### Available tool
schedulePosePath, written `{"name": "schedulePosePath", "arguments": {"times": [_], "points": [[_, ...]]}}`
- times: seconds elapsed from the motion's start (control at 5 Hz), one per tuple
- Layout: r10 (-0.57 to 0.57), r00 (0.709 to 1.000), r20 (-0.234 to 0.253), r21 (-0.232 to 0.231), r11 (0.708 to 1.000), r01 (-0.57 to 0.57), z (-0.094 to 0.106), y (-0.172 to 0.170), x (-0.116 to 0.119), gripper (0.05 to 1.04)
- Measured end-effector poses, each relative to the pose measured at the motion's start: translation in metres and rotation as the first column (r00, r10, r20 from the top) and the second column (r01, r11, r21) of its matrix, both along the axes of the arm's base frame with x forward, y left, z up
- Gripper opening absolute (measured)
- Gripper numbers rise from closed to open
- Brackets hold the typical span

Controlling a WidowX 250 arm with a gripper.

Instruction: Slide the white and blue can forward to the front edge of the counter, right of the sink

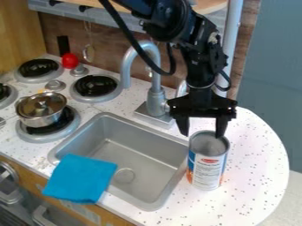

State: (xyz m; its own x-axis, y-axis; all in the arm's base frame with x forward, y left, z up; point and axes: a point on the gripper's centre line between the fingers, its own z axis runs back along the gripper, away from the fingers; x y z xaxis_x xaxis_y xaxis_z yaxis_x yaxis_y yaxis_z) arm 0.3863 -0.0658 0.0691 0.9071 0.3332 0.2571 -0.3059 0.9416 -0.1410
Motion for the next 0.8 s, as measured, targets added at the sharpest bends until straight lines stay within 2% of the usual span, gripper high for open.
{"name": "schedulePosePath", "arguments": {"times": [0.2, 0.4, 0.8], "points": [[0.002, 0.999, -0.042, 0.006, 1.000, -0.001, -0.016, 0.000, -0.004, 1.001], [-0.004, 0.999, -0.046, 0.012, 1.000, 0.004, -0.014, -0.004, 0.004, 1.001], [0.013, 1.000, -0.008, 0.019, 1.000, -0.013, 0.002, -0.006, 0.027, 1.001]]}}
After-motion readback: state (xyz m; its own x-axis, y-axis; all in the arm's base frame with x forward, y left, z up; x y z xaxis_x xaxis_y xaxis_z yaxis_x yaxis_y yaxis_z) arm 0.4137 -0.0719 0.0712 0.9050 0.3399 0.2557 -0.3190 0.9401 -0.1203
